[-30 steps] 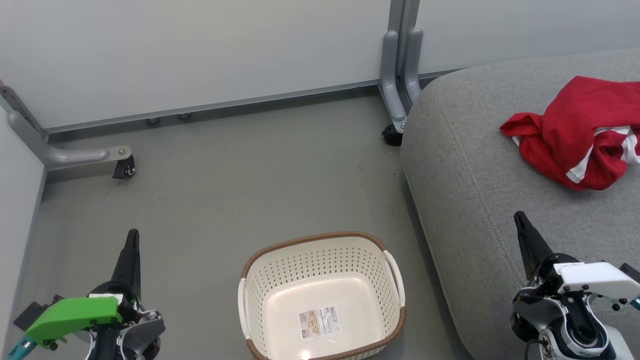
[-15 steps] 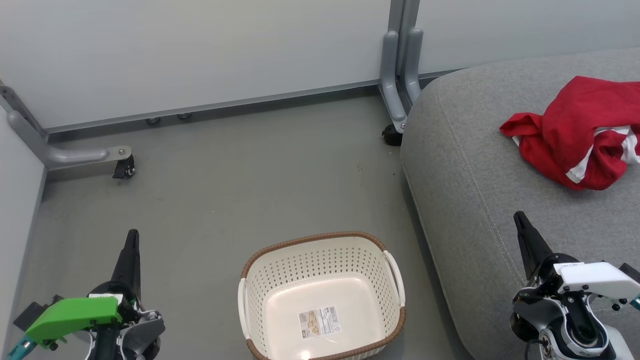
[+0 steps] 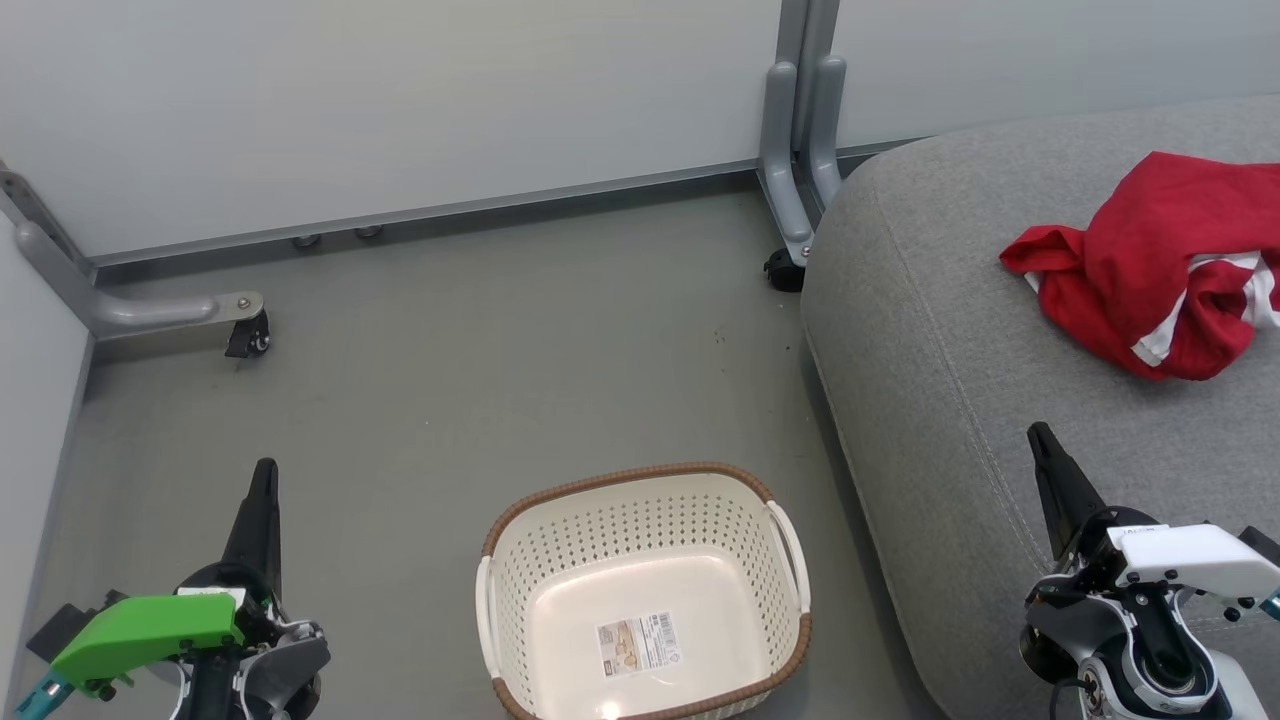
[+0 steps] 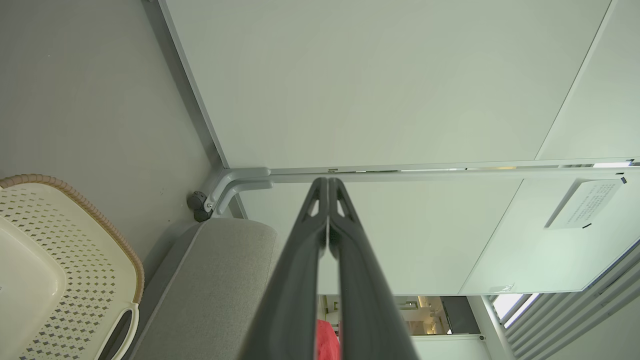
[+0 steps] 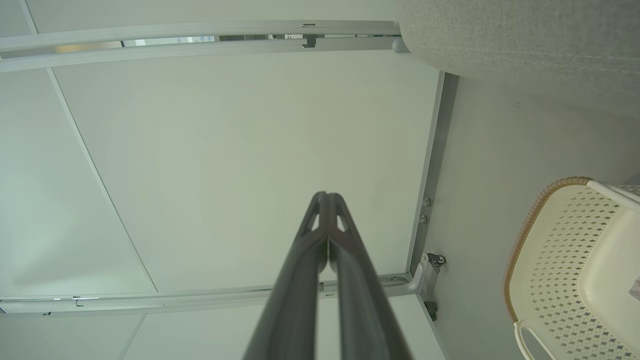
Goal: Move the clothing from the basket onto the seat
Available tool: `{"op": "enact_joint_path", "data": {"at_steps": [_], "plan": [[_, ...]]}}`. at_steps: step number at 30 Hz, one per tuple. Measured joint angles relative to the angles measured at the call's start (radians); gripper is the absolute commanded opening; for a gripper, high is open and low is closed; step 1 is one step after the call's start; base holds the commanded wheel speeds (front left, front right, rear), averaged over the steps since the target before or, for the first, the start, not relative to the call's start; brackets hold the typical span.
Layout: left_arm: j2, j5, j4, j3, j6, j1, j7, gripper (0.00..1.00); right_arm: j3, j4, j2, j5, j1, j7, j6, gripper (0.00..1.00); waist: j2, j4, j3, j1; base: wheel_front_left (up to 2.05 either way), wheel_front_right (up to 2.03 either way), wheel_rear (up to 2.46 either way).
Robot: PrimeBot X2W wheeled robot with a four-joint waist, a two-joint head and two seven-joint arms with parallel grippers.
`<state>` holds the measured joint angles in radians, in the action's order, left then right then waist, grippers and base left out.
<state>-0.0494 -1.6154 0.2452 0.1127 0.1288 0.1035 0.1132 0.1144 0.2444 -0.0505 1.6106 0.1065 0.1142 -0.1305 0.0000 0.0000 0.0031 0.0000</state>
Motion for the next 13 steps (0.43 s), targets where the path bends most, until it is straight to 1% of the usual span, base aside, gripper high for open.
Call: {"op": "enact_joint_path", "data": {"at_steps": [13], "plan": [[0.0, 0.0, 0.0, 0.0, 0.0, 0.0, 0.0, 0.0, 0.0, 0.0, 0.0, 0.0, 0.0, 0.0, 0.0, 0.0, 0.0, 0.0, 0.0, 0.0, 0.0, 0.0, 0.0]]}}
